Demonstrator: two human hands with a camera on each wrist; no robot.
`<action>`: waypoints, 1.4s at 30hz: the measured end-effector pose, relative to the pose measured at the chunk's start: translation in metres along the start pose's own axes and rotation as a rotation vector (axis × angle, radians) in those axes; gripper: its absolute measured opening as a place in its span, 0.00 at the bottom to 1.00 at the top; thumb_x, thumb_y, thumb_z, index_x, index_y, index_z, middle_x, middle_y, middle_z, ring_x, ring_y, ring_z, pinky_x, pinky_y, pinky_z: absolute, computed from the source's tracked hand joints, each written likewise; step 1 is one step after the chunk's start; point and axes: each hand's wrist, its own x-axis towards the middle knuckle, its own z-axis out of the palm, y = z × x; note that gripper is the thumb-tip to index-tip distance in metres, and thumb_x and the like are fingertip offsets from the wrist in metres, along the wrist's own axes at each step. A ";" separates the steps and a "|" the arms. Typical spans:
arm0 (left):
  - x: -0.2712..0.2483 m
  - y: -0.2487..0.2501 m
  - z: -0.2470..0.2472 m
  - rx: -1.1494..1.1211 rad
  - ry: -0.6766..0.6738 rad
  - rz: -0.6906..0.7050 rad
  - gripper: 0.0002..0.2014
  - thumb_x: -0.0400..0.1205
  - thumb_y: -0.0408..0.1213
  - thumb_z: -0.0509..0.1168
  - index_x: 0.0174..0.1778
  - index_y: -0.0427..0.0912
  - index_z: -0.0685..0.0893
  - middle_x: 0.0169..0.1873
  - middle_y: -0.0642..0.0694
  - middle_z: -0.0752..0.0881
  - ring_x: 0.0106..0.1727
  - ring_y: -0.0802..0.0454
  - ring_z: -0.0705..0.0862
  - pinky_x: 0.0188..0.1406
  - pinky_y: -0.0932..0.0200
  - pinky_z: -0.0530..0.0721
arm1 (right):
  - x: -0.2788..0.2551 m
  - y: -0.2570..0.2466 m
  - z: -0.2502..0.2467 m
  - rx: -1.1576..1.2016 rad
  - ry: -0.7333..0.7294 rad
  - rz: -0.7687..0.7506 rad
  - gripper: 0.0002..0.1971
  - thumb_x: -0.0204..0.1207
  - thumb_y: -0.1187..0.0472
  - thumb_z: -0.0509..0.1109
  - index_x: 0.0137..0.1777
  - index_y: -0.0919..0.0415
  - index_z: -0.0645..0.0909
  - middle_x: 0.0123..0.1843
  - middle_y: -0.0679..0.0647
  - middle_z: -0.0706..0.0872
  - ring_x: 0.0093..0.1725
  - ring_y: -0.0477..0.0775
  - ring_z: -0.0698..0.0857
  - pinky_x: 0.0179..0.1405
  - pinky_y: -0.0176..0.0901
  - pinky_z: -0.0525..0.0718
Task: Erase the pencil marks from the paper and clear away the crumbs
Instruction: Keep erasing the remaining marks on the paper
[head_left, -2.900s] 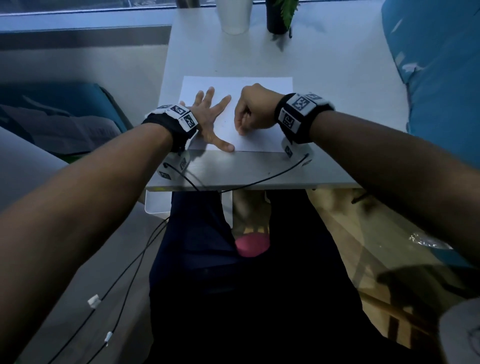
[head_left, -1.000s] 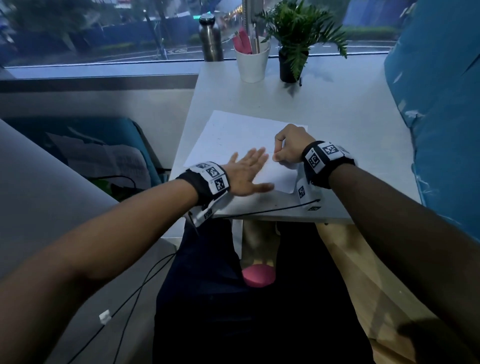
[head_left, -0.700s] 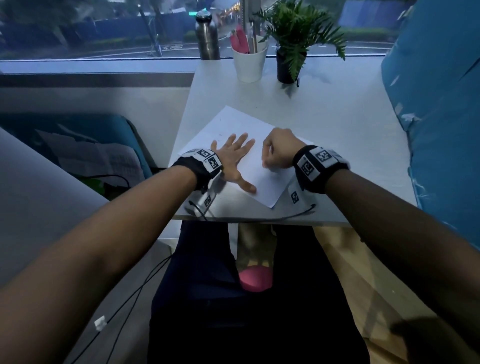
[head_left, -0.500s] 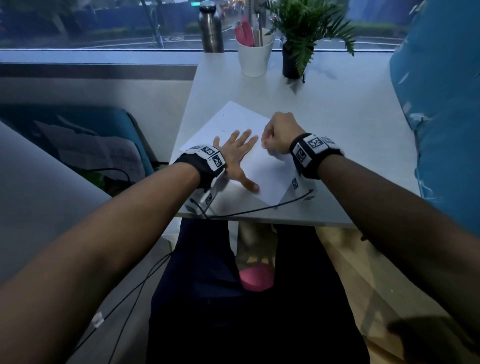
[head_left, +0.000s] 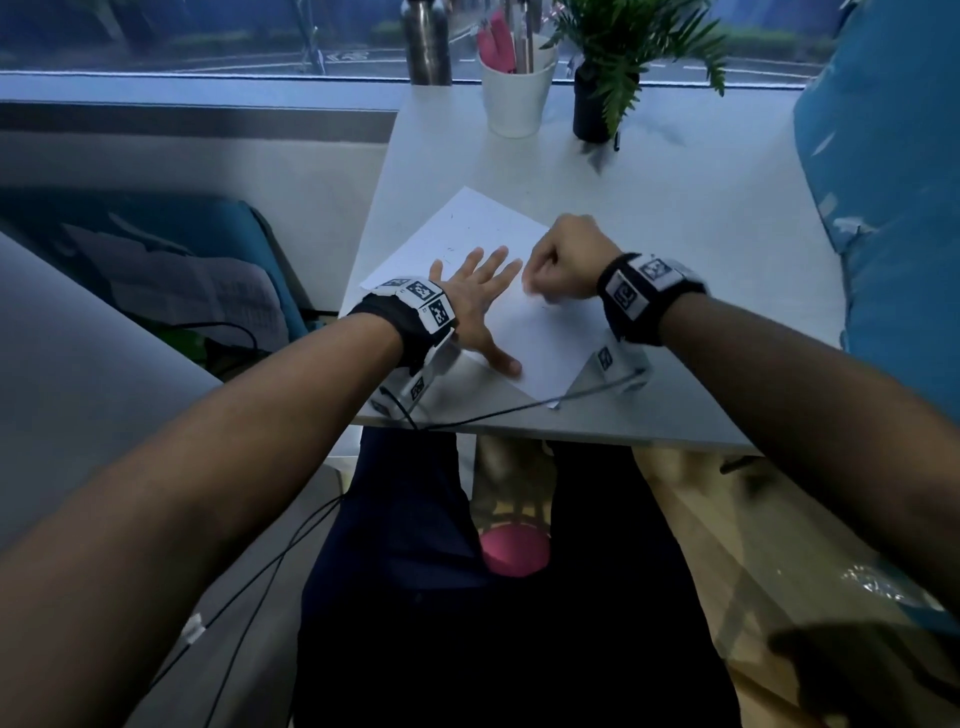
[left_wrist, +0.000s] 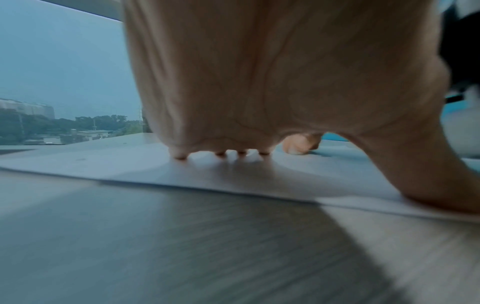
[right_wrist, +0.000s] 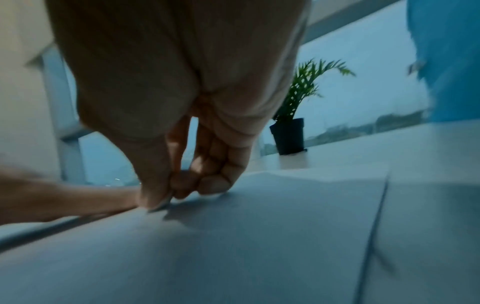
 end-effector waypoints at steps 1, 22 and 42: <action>0.000 0.001 0.000 0.004 0.001 -0.003 0.77 0.47 0.84 0.68 0.82 0.59 0.28 0.82 0.58 0.27 0.83 0.50 0.27 0.77 0.29 0.31 | 0.004 0.003 -0.004 0.034 0.057 0.048 0.05 0.66 0.64 0.75 0.37 0.60 0.92 0.31 0.53 0.91 0.34 0.49 0.90 0.44 0.40 0.89; -0.004 0.004 -0.003 0.050 0.014 0.008 0.78 0.42 0.88 0.63 0.83 0.60 0.31 0.84 0.54 0.30 0.85 0.46 0.32 0.78 0.25 0.38 | -0.017 -0.016 0.021 -0.049 -0.016 -0.039 0.10 0.63 0.59 0.70 0.36 0.61 0.91 0.25 0.49 0.85 0.34 0.44 0.86 0.34 0.34 0.81; -0.005 0.001 -0.002 0.038 0.028 -0.011 0.79 0.43 0.87 0.65 0.84 0.58 0.32 0.84 0.47 0.29 0.85 0.46 0.31 0.78 0.30 0.36 | -0.007 -0.030 0.029 0.015 0.000 0.004 0.05 0.62 0.64 0.73 0.34 0.62 0.90 0.27 0.48 0.88 0.28 0.39 0.85 0.37 0.29 0.86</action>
